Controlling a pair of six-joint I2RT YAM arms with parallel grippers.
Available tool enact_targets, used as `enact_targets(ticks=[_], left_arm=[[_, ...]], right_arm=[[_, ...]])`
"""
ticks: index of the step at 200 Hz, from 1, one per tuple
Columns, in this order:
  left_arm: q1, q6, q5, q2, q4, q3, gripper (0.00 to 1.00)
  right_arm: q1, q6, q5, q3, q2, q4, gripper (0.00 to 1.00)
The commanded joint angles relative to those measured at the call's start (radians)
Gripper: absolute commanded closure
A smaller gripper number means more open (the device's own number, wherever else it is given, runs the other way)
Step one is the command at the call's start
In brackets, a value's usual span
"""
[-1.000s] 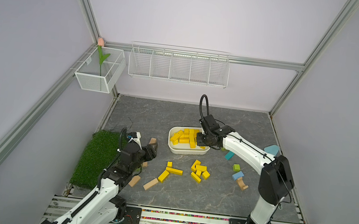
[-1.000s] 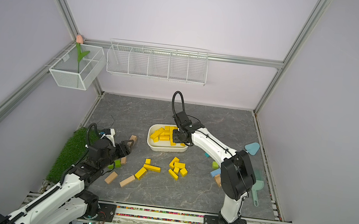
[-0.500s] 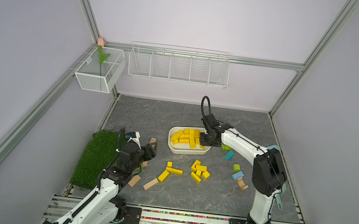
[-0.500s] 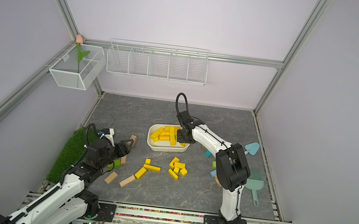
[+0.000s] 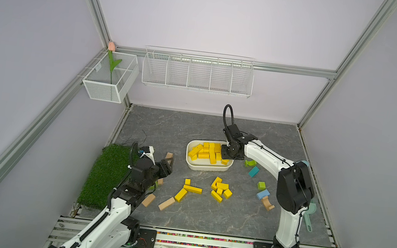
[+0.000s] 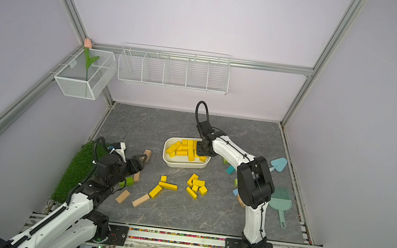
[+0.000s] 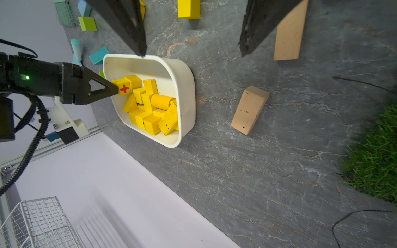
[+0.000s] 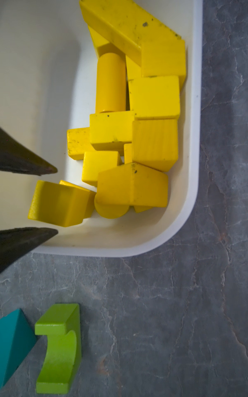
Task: Pick out the yellow building blocks
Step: Place the building block in the storage box.
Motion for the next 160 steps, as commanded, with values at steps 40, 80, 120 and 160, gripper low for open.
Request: enact_targets(ticks=[40, 80, 120, 160], left_arm=[[0.01, -0.017, 0.01, -0.01, 0.014, -0.01, 0.29], [0.012, -0.018, 0.014, -0.005, 0.015, -0.01, 0.29], [0.011, 0.003, 0.075, 0.017, 0.053, -0.008, 0.31], [-0.024, 0.044, 0.164, 0.164, 0.012, 0.074, 0.4]], right_arm=[[0.002, 0.001, -0.015, -0.068, -0.123, -0.001, 0.57], [0.01, 0.015, -0.012, -0.189, -0.285, 0.004, 0.57], [0.014, 0.085, -0.021, -0.492, -0.553, 0.086, 0.57], [0.014, 0.143, -0.039, -0.779, -0.736, 0.138, 0.57]])
